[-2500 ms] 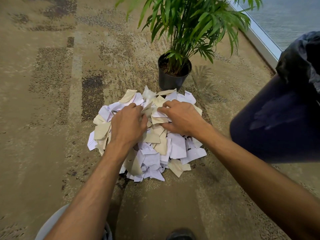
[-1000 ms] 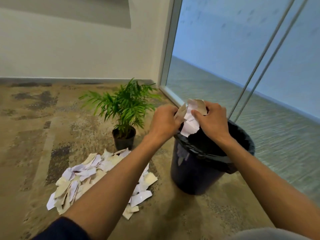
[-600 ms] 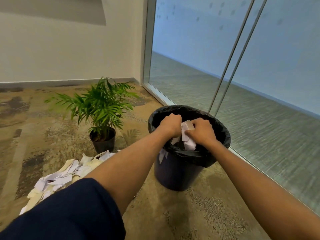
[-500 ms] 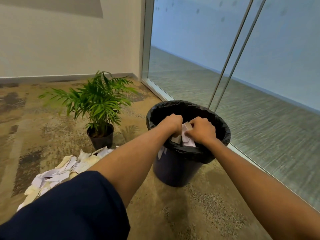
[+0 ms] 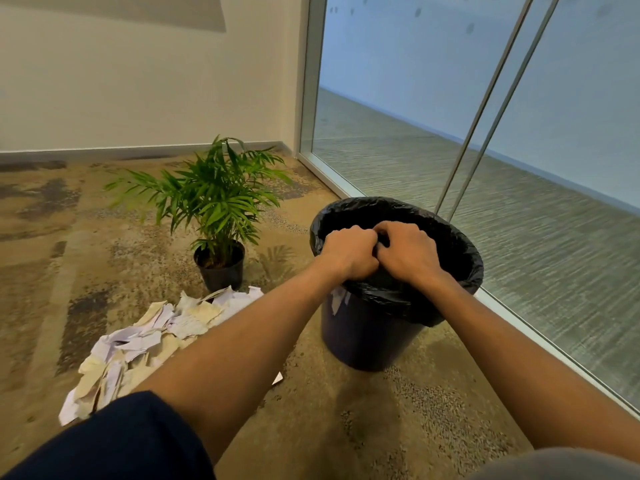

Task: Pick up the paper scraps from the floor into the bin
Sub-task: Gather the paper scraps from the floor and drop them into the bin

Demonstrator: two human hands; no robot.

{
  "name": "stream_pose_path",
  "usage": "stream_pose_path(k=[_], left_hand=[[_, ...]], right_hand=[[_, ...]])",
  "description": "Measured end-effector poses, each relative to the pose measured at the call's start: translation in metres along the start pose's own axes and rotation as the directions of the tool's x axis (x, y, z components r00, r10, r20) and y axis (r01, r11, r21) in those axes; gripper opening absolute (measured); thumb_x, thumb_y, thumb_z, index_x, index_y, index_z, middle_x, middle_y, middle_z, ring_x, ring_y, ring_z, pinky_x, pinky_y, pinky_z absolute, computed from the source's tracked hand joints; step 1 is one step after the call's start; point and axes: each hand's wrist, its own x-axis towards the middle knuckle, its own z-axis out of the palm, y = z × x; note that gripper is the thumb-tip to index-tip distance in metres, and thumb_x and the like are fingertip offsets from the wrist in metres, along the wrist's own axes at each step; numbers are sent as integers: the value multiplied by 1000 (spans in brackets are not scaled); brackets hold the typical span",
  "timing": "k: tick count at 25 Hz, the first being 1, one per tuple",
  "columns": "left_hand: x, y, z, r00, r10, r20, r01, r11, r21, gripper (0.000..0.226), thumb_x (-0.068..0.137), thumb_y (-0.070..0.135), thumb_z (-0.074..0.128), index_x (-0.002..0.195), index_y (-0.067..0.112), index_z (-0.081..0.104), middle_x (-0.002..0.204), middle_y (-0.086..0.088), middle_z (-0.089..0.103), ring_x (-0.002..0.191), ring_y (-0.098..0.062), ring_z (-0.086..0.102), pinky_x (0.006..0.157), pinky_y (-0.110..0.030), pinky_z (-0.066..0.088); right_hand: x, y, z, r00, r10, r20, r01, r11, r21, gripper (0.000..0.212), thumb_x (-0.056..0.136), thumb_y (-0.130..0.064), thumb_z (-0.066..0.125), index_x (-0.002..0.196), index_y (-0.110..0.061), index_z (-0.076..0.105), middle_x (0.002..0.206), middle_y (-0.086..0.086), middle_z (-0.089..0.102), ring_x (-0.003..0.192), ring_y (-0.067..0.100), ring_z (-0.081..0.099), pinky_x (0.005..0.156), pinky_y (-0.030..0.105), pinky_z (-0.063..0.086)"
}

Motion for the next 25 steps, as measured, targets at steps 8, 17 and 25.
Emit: stream_pose_path(k=[8, 17, 25], left_hand=[[-112, -99, 11, 870, -170, -462, 65, 970, -235, 49, 94, 35, 49, 140, 16, 44, 131, -2, 57, 115, -20, 54, 91, -38, 48], [-269, -223, 82, 772, -562, -298, 431, 807, -404, 51, 88, 44, 49, 133, 22, 52, 133, 4, 57, 119, -15, 55, 93, -33, 47], [-301, -258, 124, 790, -579, -202, 521, 807, -276, 61, 81, 55, 49, 130, 19, 57, 135, -4, 55, 123, -22, 50, 98, -38, 44]], right_hand=[[-15, -119, 6, 874, -433, -220, 452, 891, 47, 33, 85, -36, 60, 114, -24, 68, 116, -9, 66, 101, 16, 64, 75, 31, 50], [-43, -205, 114, 765, -642, 44, 625, 758, 185, 35, 89, -39, 58, 116, -18, 68, 118, -5, 66, 101, 15, 63, 74, 33, 55], [-81, -232, 193, 636, -670, 384, 649, 733, 203, 38, 96, -37, 50, 130, -22, 59, 128, -3, 60, 111, 21, 59, 76, 37, 53]])
